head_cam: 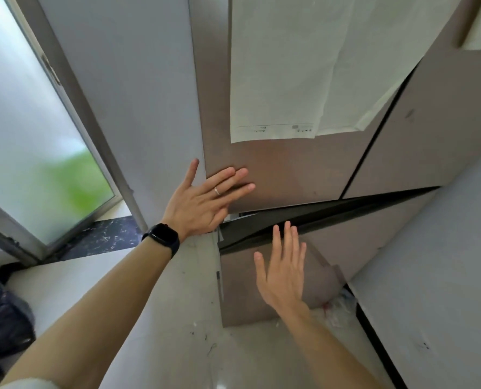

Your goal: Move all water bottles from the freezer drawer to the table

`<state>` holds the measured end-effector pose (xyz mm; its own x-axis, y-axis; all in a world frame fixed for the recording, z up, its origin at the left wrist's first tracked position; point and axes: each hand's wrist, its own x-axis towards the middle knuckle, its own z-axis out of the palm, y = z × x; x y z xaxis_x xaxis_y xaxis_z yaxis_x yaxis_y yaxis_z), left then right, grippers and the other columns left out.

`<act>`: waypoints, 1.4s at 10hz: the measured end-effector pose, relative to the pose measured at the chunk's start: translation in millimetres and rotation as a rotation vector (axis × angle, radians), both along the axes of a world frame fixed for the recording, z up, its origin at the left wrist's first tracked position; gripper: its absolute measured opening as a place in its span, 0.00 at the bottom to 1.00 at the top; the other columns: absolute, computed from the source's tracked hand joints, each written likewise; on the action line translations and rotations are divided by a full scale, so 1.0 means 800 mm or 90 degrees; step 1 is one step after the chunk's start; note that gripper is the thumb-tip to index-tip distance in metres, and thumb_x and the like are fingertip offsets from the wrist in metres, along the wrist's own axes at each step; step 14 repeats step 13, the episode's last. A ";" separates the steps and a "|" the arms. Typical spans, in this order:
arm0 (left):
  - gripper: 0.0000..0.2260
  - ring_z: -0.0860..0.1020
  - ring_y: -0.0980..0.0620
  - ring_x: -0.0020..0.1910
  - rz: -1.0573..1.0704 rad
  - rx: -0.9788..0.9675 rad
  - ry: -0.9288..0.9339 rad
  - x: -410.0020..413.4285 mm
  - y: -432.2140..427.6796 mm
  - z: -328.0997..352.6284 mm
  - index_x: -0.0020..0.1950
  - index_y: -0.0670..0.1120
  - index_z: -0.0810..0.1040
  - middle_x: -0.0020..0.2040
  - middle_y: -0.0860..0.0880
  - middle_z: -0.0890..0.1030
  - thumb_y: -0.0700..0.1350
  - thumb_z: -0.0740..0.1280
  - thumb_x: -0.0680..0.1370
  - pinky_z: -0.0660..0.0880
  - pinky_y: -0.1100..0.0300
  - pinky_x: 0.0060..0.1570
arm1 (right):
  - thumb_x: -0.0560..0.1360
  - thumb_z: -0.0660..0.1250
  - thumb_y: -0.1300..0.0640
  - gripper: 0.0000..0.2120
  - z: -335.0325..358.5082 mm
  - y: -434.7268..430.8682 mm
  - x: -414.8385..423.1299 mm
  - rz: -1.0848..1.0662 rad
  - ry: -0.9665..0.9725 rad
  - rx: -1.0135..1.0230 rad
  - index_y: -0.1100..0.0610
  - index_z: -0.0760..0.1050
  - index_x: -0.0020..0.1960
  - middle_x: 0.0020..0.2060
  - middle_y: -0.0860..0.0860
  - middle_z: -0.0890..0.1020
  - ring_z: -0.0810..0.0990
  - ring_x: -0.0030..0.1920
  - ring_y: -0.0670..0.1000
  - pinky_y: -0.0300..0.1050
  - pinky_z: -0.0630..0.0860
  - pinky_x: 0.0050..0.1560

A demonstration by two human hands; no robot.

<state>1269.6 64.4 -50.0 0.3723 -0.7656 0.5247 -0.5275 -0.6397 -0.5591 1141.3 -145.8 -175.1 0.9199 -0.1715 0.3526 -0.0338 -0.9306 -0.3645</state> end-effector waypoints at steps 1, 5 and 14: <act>0.26 0.41 0.52 0.81 0.002 -0.004 -0.010 0.001 -0.002 -0.002 0.83 0.59 0.51 0.83 0.53 0.43 0.54 0.48 0.83 0.35 0.36 0.74 | 0.81 0.53 0.36 0.38 -0.020 -0.005 -0.008 -0.005 -0.039 0.039 0.55 0.46 0.82 0.80 0.59 0.45 0.45 0.80 0.61 0.64 0.44 0.77; 0.25 0.40 0.52 0.81 0.022 -0.026 -0.022 0.002 -0.005 -0.006 0.81 0.60 0.57 0.83 0.54 0.42 0.52 0.50 0.82 0.35 0.38 0.75 | 0.77 0.60 0.33 0.48 -0.048 0.009 0.020 -0.072 0.005 0.331 0.53 0.34 0.81 0.80 0.52 0.35 0.42 0.80 0.57 0.60 0.48 0.77; 0.37 0.44 0.43 0.82 0.176 -0.178 0.078 -0.045 -0.062 -0.042 0.83 0.51 0.52 0.83 0.45 0.45 0.52 0.65 0.77 0.42 0.30 0.74 | 0.79 0.64 0.44 0.41 0.018 -0.063 0.029 0.045 0.231 0.243 0.44 0.41 0.81 0.81 0.49 0.47 0.49 0.80 0.53 0.52 0.52 0.77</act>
